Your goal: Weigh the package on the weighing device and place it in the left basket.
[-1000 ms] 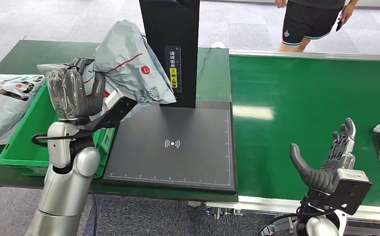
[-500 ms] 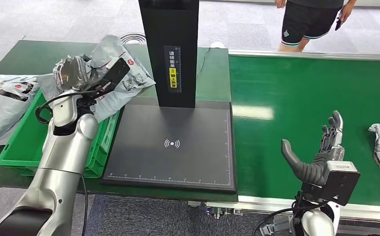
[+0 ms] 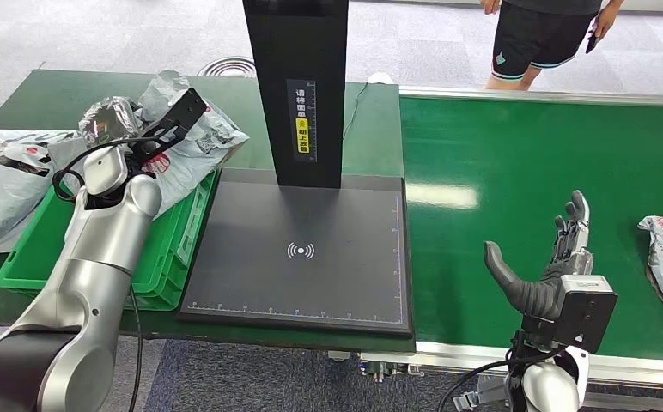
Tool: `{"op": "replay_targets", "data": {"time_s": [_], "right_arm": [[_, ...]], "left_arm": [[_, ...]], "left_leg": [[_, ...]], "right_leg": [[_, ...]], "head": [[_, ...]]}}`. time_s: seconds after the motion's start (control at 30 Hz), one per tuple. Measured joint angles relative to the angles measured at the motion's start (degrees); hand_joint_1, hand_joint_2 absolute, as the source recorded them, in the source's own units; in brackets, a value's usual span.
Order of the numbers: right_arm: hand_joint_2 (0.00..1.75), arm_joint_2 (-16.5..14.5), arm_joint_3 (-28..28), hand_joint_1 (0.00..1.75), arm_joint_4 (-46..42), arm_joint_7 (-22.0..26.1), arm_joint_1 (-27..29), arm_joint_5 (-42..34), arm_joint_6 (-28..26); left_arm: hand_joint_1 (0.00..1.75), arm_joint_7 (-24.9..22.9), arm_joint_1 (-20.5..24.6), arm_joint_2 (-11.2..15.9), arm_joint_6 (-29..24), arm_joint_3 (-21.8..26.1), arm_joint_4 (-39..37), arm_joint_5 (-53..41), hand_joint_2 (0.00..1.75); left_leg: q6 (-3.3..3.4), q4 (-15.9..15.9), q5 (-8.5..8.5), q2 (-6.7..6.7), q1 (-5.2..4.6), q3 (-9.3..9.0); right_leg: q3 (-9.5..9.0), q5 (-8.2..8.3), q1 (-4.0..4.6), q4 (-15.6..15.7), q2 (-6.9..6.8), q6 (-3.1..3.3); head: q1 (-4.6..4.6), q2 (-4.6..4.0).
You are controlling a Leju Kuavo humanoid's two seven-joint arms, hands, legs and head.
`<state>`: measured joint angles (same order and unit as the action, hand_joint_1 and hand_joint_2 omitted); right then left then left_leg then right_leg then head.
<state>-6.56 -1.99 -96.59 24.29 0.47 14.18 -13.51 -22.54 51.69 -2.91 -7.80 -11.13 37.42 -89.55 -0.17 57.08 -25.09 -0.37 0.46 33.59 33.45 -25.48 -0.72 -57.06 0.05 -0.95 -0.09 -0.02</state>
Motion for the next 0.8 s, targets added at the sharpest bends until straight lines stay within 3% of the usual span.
{"op": "replay_targets", "data": {"time_s": [0.1,0.23,0.4,0.8], "right_arm": [[1.75,0.0,0.0,0.0,0.0,-0.1,0.1,0.1,0.0],[1.75,0.0,0.0,0.0,0.0,-0.4,0.8,0.7,0.7],[1.75,0.0,0.1,0.0,0.0,-0.8,0.3,1.0,1.3],[1.75,-0.4,0.1,0.0,0.2,-1.3,0.0,1.2,1.3]], "left_arm": [[1.75,-0.5,0.4,0.4,0.5,0.4,-0.5,0.0,1.75],[1.75,-2.1,3.6,4.0,4.6,3.9,-5.8,0.0,1.75],[1.75,-3.1,4.4,6.1,8.2,6.5,-9.9,0.0,1.75],[1.75,-4.5,4.4,7.7,12.4,10.0,-15.0,0.0,1.75]], "left_leg": [[0.0,0.0,0.0,0.01,0.0,0.01],[-0.02,0.0,0.01,0.07,0.0,-0.01],[-0.06,0.0,0.04,-0.01,0.05,0.02],[-0.06,0.0,0.04,-0.01,0.05,0.05]], "right_leg": [[0.01,0.0,0.0,0.0,0.02,0.0],[0.04,0.0,0.05,0.0,0.12,0.01],[0.03,-0.01,0.06,0.0,-0.01,0.02],[0.04,-0.01,0.02,0.0,-0.01,0.01]], "head": [[-0.02,0.0],[-0.07,0.0],[-0.05,0.0],[-0.04,0.0]]}}
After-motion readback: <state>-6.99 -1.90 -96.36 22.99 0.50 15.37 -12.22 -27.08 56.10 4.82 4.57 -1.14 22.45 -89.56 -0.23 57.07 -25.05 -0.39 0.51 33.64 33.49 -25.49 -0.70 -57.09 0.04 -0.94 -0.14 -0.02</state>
